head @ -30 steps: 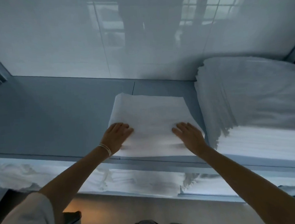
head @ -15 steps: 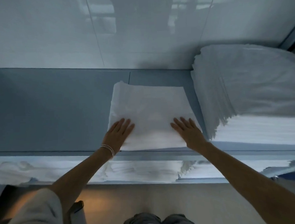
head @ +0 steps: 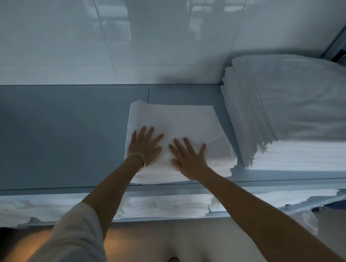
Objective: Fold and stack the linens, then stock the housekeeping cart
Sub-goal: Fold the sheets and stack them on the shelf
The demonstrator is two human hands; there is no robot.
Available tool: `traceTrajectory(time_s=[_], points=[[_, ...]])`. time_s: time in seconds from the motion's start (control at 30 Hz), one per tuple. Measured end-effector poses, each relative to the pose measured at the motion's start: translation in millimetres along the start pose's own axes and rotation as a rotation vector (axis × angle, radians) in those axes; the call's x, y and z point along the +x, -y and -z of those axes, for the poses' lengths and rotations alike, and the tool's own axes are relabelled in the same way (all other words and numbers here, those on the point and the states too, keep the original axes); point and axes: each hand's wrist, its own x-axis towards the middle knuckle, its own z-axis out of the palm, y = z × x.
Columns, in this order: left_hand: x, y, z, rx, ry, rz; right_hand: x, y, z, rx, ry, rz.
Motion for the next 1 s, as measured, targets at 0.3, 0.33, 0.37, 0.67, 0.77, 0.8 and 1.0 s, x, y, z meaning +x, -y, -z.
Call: traceTrajectory(time_s=[0.3, 0.33, 0.37, 0.67, 0.77, 0.8, 1.0], points=[[-3, 25, -12, -0.049, -0.040, 0.079, -20, -92, 12, 0.058, 0.084, -0.314], [-6, 28, -17, -0.083, -0.044, 0.085, -27, -97, 8, 0.085, 0.083, -0.335], [-7, 29, -21, -0.111, -0.042, 0.083, -30, -98, 4, 0.095, 0.077, -0.337], [-11, 31, -20, 0.000, -0.110, 0.053, -33, -86, -10, 0.065, 0.011, -0.305], [-16, 34, -27, -0.050, -0.113, 0.062, -44, -80, -21, 0.134, -0.021, -0.294], [-14, 34, -29, -0.091, -0.091, 0.079, -43, -80, -23, 0.149, -0.021, -0.292], [-13, 35, -26, -0.153, -0.049, 0.114, -41, -86, -17, 0.135, -0.024, -0.289]])
